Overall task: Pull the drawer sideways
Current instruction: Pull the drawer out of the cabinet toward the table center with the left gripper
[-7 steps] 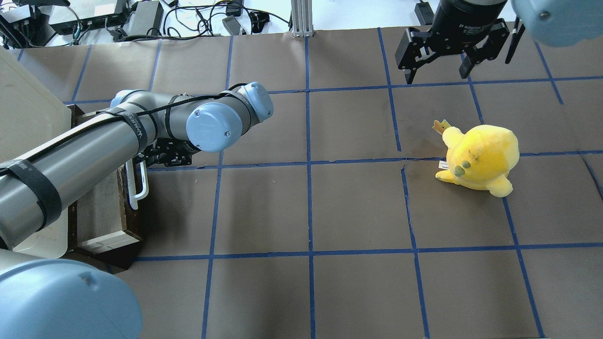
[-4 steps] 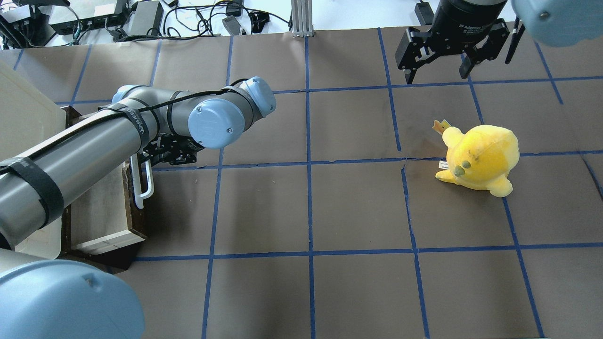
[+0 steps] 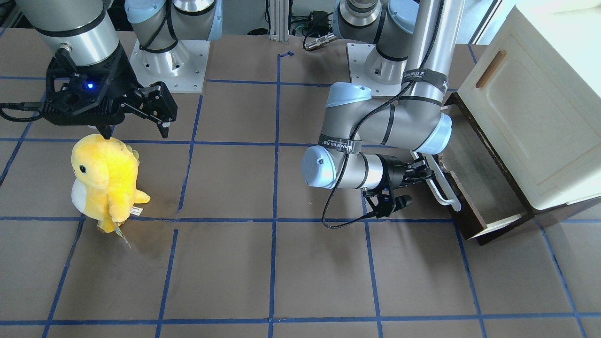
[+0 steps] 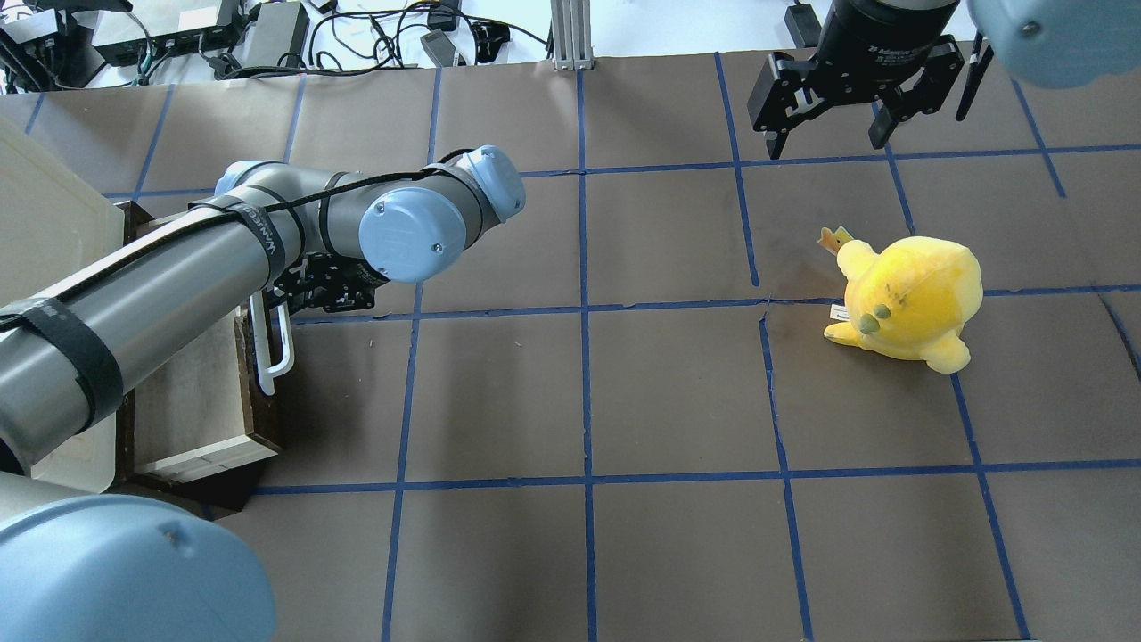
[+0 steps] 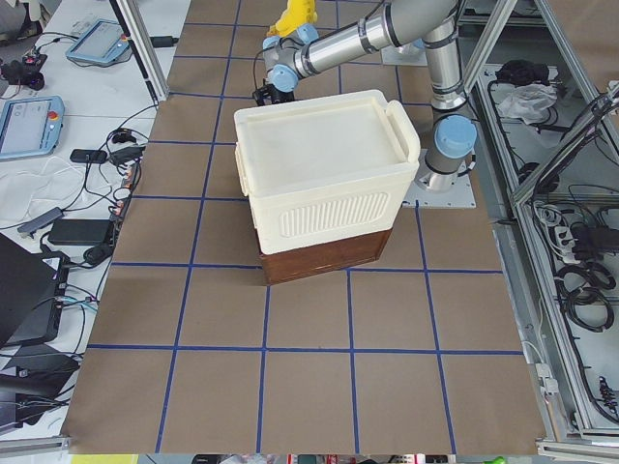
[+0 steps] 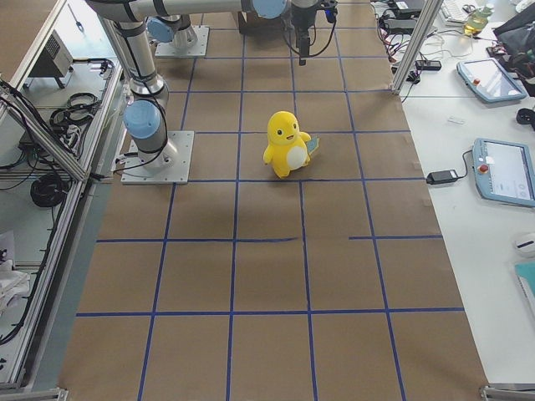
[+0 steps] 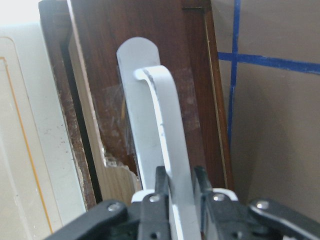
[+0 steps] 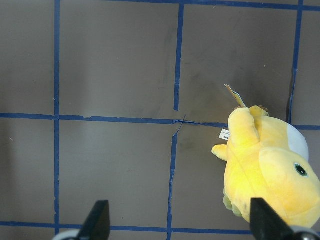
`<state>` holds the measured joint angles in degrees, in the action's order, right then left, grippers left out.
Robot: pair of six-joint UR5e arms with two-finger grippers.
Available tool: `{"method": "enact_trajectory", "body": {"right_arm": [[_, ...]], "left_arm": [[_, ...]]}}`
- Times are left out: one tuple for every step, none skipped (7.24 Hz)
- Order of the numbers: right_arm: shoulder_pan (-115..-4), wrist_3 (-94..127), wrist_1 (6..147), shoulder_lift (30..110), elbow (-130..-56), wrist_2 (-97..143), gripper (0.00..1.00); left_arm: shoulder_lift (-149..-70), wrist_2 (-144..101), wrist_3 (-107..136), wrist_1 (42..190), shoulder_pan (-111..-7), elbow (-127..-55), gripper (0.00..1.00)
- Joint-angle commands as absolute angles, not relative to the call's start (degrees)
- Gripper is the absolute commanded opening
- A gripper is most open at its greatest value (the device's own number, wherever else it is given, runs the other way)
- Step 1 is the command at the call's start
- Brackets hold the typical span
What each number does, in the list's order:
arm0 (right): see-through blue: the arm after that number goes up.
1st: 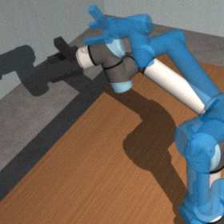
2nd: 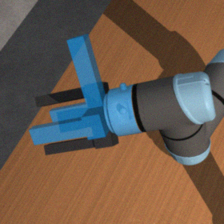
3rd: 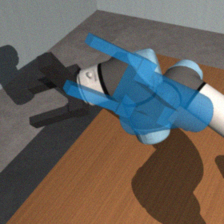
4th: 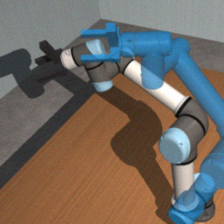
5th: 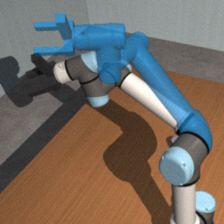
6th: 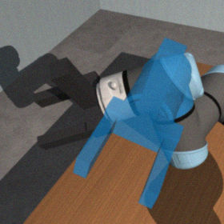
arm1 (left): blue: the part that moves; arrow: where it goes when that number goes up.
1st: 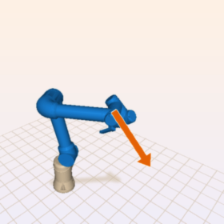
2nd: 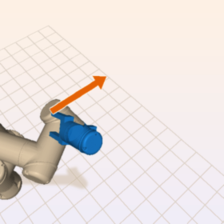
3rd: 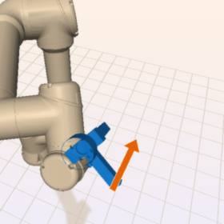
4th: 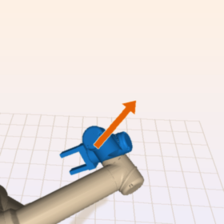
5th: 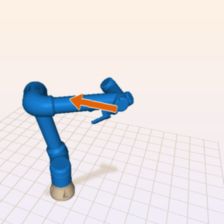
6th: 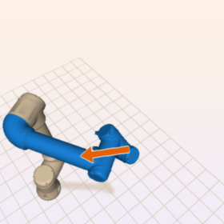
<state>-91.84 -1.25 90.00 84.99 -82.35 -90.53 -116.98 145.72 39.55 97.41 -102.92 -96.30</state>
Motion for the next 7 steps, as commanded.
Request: {"method": "enact_trajectory", "body": {"right_arm": [[-91.8, -1.2, 90.0, 85.0, -82.4, -90.5, 1.00], [-91.8, -1.2, 90.0, 85.0, -82.4, -90.5, 1.00], [-91.8, -1.2, 90.0, 85.0, -82.4, -90.5, 1.00], [-91.8, -1.2, 90.0, 85.0, -82.4, -90.5, 1.00], [-91.8, -1.2, 90.0, 85.0, -82.4, -90.5, 1.00], [-91.8, -1.2, 90.0, 85.0, -82.4, -90.5, 1.00], [-91.8, -1.2, 90.0, 85.0, -82.4, -90.5, 1.00]], "left_arm": [[-117.0, 145.4, 39.6, 97.4, -103.2, -96.2, 0.28], [-117.0, 145.3, 39.6, 97.1, -103.4, -96.2, 0.28], [-117.0, 145.3, 39.6, 97.1, -103.4, -96.0, 0.28], [-117.0, 145.2, 39.6, 97.2, -103.5, -95.9, 0.41], [-116.9, 145.3, 39.6, 97.1, -103.5, -95.9, 0.65], [-116.9, 145.3, 39.6, 97.1, -103.5, -95.9, 0.72], [-116.7, 145.3, 39.1, 97.1, -103.5, -95.8, 0.80]]}}
